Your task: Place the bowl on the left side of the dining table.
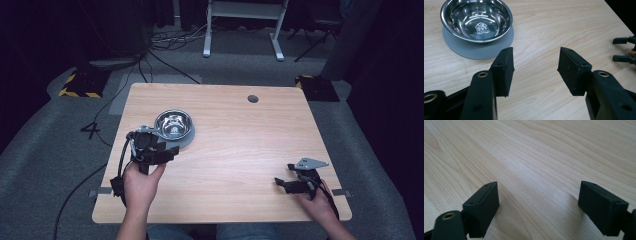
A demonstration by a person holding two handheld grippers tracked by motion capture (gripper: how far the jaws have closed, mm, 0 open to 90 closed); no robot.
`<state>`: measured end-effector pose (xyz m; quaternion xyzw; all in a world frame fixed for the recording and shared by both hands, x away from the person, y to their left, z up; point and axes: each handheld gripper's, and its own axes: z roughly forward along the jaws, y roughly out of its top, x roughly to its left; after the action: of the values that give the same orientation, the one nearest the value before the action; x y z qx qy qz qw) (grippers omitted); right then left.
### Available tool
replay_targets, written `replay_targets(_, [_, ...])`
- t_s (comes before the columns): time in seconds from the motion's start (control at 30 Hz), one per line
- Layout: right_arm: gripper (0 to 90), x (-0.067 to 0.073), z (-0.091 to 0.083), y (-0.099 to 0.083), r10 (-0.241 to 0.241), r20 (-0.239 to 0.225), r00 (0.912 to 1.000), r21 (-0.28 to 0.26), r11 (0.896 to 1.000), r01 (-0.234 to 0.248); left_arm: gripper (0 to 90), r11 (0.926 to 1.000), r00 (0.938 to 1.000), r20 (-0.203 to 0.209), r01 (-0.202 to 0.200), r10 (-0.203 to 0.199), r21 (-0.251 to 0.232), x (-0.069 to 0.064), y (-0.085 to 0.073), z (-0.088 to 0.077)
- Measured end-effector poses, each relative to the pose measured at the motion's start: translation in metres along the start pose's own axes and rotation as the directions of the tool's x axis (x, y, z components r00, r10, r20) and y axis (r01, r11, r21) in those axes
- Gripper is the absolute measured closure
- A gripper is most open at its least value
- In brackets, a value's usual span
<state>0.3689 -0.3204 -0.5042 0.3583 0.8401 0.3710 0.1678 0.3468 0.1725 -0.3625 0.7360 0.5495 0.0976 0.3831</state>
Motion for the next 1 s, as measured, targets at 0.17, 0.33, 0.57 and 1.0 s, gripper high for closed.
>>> replay_targets(0.17, [17.0,0.0,0.0,0.0,0.002,0.0,1.0,0.0,1.0,-0.002,45.7,0.9993,0.9979,-0.054,-0.035,0.035,0.011,-0.005,-0.01,0.006])
replay_targets(0.33, [17.0,0.0,0.0,0.0,-0.002,0.0,1.0,0.0,1.0,0.002,45.1,0.9987,0.9979,-0.041,-0.051,0.05,-0.005,-0.007,-0.022,0.011])
replay_targets(0.57, [17.0,0.0,0.0,0.0,0.001,0.0,1.0,0.0,1.0,-0.001,44.1,0.9966,0.9961,0.032,-0.082,0.082,-0.006,-0.014,-0.04,0.012])
replay_targets(1.0, [17.2,0.0,0.0,0.0,-0.002,0.001,1.0,-0.001,1.0,0.002,43.6,0.9953,0.9963,0.032,-0.082,0.081,0.052,-0.02,-0.06,0.03])
